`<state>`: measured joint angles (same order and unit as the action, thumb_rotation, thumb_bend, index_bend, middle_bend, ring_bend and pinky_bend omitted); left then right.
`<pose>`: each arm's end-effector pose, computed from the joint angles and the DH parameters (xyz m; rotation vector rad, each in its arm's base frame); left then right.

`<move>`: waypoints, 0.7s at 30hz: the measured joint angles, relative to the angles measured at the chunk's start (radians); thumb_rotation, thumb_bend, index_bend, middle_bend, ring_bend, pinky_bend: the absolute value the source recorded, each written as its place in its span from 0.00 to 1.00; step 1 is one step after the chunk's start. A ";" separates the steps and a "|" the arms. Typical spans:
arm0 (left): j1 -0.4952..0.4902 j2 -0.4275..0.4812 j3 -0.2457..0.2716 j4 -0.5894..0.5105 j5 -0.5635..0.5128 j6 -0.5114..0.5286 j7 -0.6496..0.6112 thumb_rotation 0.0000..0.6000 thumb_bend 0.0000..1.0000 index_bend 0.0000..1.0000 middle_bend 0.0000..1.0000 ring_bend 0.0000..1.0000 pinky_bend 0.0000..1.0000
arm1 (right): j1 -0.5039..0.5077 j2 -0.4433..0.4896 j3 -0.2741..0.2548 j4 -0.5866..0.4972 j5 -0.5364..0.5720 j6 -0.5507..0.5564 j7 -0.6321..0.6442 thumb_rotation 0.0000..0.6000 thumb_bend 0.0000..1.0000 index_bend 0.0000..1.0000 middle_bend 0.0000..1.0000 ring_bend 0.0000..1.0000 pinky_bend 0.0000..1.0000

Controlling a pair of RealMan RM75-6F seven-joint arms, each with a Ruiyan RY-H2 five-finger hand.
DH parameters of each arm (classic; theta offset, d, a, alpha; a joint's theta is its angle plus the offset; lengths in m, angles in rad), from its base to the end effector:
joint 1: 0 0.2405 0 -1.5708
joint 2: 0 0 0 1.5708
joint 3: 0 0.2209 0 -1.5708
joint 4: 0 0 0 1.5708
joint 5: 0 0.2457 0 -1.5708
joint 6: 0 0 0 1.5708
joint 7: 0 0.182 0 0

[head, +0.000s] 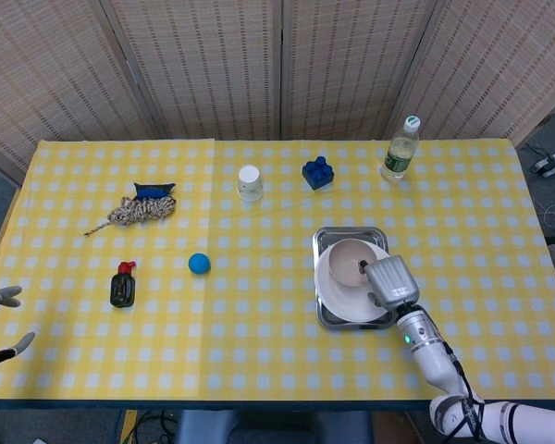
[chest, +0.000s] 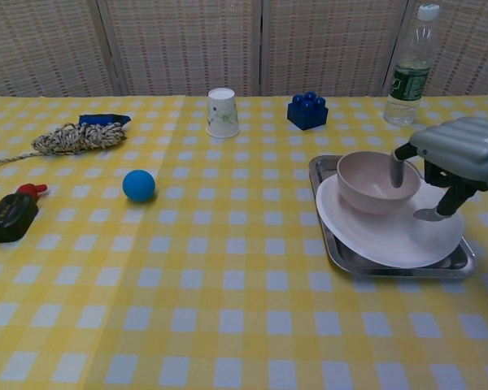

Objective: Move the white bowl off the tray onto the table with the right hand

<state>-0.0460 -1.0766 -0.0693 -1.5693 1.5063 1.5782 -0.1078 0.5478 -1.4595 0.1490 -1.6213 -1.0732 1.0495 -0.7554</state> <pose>-0.3053 0.2124 0.1475 -1.2972 -0.8503 -0.9743 -0.1690 -0.3229 -0.0419 1.8374 -0.7373 0.5968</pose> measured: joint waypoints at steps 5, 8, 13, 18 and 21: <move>0.002 0.004 -0.002 -0.001 -0.002 0.001 -0.008 1.00 0.13 0.34 0.43 0.31 0.52 | 0.024 -0.028 -0.001 0.036 0.032 -0.008 -0.010 1.00 0.38 0.56 1.00 1.00 1.00; 0.002 0.006 -0.003 0.000 -0.004 0.001 -0.014 1.00 0.13 0.34 0.43 0.31 0.52 | 0.035 -0.039 -0.005 0.052 0.050 -0.009 -0.019 1.00 0.43 0.61 1.00 1.00 1.00; 0.003 0.007 -0.003 0.001 -0.004 0.001 -0.017 1.00 0.13 0.34 0.43 0.31 0.52 | 0.045 -0.043 -0.011 0.052 0.055 0.000 -0.023 1.00 0.46 0.67 1.00 1.00 1.00; 0.002 0.007 -0.004 0.002 -0.006 -0.003 -0.019 1.00 0.13 0.34 0.43 0.31 0.52 | 0.047 -0.032 -0.017 0.014 0.033 0.024 -0.029 1.00 0.47 0.69 1.00 1.00 1.00; 0.001 0.007 -0.005 0.002 -0.007 -0.004 -0.020 1.00 0.13 0.34 0.43 0.31 0.52 | 0.049 -0.017 -0.022 -0.044 0.010 0.050 -0.049 1.00 0.47 0.69 1.00 1.00 1.00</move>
<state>-0.0450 -1.0699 -0.0741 -1.5670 1.4991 1.5741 -0.1279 0.5968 -1.4762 0.1269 -1.6651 -1.0635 1.0994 -0.8048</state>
